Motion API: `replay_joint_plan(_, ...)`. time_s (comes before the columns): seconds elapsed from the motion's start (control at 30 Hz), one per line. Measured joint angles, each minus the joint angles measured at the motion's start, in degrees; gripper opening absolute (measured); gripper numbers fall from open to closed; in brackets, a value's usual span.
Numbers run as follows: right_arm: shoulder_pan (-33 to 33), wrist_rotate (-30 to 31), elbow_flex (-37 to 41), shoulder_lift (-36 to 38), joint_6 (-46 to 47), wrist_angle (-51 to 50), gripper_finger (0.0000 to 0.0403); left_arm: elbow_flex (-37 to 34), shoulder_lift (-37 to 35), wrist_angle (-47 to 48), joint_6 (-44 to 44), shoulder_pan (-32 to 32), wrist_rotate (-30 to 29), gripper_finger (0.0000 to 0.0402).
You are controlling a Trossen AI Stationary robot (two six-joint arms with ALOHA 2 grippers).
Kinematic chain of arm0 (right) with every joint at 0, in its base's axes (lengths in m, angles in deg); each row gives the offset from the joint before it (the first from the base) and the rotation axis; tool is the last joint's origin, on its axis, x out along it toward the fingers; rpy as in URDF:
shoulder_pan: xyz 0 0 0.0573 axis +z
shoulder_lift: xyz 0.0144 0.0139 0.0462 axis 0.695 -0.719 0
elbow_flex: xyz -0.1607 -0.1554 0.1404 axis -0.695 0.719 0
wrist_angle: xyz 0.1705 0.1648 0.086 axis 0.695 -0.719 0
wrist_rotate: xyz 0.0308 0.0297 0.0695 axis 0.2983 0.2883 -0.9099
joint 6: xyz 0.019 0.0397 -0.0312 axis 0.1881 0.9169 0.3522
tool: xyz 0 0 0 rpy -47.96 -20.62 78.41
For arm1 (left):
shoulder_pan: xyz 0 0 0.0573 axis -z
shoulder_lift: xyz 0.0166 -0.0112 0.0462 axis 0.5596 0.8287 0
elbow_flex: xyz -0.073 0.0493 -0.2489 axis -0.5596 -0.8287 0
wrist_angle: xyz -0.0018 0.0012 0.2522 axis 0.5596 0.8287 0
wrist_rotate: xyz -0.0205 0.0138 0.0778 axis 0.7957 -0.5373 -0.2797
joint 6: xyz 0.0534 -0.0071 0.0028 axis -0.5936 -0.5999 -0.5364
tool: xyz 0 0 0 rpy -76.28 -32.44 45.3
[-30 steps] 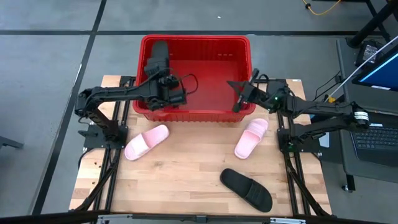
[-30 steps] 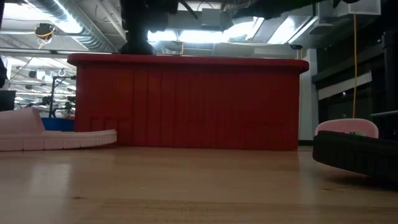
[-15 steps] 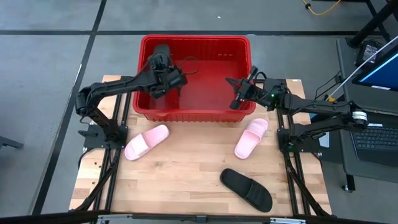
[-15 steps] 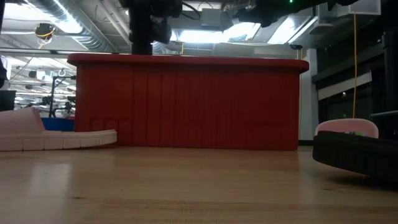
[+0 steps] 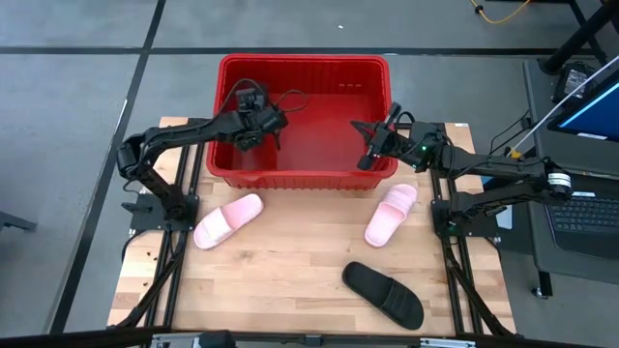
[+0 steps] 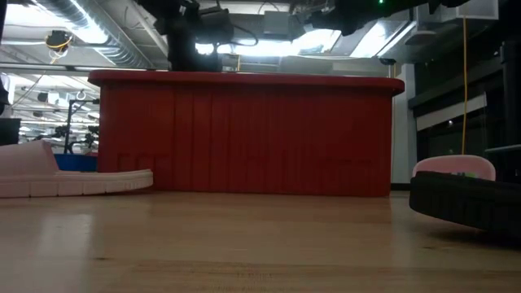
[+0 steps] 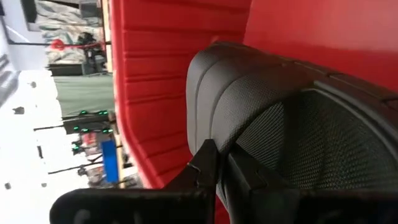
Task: Pick and place slides into bin
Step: Put the left black slide into the red bin
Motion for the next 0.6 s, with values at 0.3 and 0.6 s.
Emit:
replay_joint_plan(0.3, 0.0, 0.0, 0.0, 0.0, 0.0, 0.0, 0.0006, -3.3, 0.0, -2.7, 0.0, 0.0, 0.6, 0.0003)
replay_joint_plan(0.6, 0.0, 0.0, 0.0, 0.0, 0.0, 0.0, 0.0006, -7.8, 0.0, -4.4, 1.1, 0.0, 0.7, 0.0003)
